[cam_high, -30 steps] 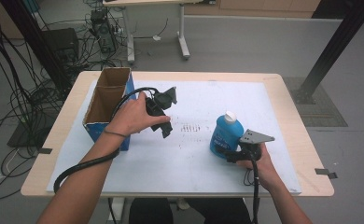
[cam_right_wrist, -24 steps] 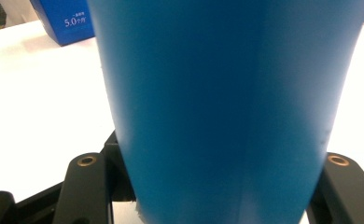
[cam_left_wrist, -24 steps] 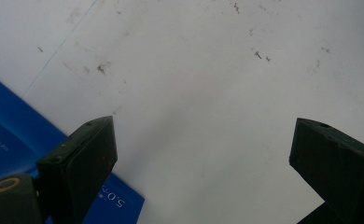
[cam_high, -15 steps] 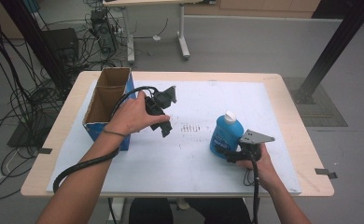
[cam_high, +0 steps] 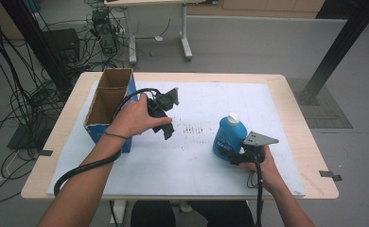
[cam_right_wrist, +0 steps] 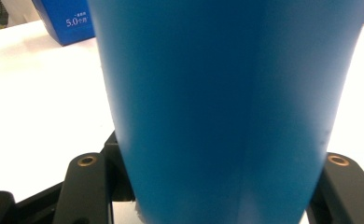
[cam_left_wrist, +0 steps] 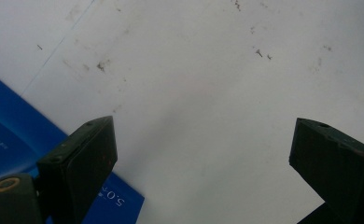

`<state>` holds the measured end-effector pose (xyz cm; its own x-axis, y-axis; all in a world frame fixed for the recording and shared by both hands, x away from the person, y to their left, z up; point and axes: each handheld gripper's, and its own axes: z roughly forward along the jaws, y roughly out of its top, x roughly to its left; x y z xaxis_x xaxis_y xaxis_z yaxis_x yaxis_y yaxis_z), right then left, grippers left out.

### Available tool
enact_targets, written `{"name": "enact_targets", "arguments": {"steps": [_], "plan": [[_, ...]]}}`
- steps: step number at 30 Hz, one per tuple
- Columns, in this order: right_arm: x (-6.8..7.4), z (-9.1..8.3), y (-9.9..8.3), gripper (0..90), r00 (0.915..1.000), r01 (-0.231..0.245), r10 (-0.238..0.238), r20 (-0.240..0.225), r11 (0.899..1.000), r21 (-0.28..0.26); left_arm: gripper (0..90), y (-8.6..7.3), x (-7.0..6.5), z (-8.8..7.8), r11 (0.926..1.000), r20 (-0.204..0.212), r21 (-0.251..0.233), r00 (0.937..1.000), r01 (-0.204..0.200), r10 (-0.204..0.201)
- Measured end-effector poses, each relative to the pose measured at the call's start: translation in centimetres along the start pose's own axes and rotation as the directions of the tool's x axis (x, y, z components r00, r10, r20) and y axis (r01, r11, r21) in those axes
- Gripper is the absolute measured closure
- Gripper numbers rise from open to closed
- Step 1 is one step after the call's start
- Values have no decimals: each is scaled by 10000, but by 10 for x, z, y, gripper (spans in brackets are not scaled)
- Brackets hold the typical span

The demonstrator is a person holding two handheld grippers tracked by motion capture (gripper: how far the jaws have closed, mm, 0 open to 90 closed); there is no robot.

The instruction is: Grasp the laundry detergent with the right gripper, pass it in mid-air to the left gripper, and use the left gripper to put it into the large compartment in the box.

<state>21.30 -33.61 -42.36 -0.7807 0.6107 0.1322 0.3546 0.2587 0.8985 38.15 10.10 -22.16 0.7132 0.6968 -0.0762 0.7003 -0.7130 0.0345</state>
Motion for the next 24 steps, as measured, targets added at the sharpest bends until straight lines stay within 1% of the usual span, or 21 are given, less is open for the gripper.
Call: {"name": "enact_targets", "arguments": {"steps": [18,24], "plan": [[0,0,-1,398,10000,62,-62,-15,10000,-45,80,-2,-1,0,10000,-4,-39,10000,56,-56],[-2,0,-1,400,10000,-55,54,-49,9999,-91,80,-3,0,-2,9999,-17,-87,10000,86,-86]]}}
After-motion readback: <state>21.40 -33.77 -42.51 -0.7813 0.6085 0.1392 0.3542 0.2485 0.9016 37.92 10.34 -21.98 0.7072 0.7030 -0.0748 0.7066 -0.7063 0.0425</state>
